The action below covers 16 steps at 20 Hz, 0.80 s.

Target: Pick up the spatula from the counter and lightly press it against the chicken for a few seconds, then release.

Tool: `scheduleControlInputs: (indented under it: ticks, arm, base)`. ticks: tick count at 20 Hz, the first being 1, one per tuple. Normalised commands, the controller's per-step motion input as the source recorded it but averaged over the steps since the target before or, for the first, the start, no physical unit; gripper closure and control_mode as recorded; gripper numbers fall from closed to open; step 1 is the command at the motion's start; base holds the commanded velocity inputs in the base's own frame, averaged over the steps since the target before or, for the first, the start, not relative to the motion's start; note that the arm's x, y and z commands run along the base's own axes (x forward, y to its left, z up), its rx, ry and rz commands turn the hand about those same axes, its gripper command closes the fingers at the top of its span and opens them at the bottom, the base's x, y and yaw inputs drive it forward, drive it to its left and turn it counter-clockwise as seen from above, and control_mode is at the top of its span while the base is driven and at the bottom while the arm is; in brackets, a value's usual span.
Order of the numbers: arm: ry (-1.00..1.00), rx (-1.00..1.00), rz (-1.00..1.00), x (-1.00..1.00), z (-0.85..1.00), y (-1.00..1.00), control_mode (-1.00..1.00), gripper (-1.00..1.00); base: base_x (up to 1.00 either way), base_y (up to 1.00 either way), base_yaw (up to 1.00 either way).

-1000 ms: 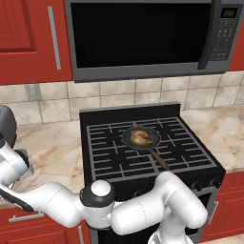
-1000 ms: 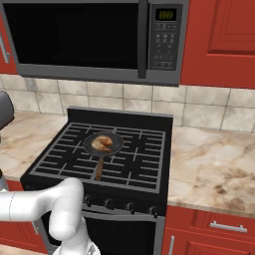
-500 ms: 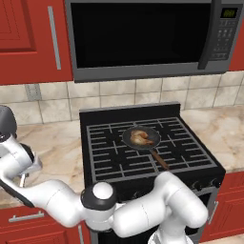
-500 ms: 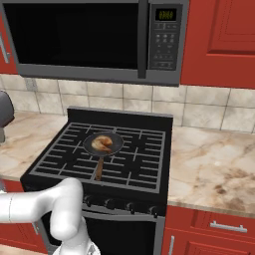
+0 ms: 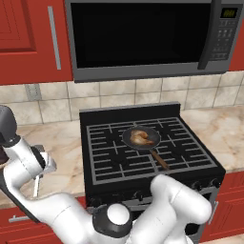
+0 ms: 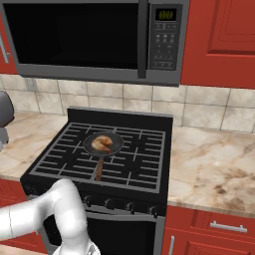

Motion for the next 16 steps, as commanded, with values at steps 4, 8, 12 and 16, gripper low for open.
scheduleControlInputs:
  ticks: [4, 8, 12, 16]
  arm:
    - [-0.10, 0.08, 0.00, -0.64, 0.28, -0.90, -1.00, 1.00]
    - [-0.01, 0.13, 0.00, -0.39, 0.44, -0.91, -1.00, 1.00]
    - [0.02, 0.13, 0.00, -0.25, 0.49, -0.79, -1.00, 1.00]
    - [0.13, 0.13, -0.01, -0.06, 0.57, -0.62, -1.00, 1.00]
  base:
    - [0.00, 0.00, 0.00]
    - [0.00, 0.00, 0.00]
    - [0.00, 0.00, 0.00]
    - [0.00, 0.00, 0.00]
